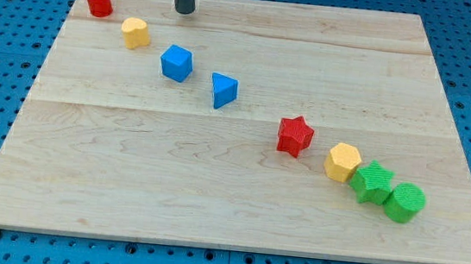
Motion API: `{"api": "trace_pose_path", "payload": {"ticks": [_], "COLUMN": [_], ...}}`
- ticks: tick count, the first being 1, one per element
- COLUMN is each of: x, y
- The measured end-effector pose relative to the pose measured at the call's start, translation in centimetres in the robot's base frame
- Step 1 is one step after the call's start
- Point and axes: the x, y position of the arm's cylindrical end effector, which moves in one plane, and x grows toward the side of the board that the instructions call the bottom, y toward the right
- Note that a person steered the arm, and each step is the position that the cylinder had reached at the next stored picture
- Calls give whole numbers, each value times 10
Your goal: Slide the yellow heart below the red circle
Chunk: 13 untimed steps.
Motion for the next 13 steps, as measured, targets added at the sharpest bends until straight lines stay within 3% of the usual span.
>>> {"api": "trace_pose_path", "payload": {"ticks": [6, 7, 9, 12, 13], "x": [1, 25, 20, 46, 48], "y": [39, 38, 22, 10, -31]}}
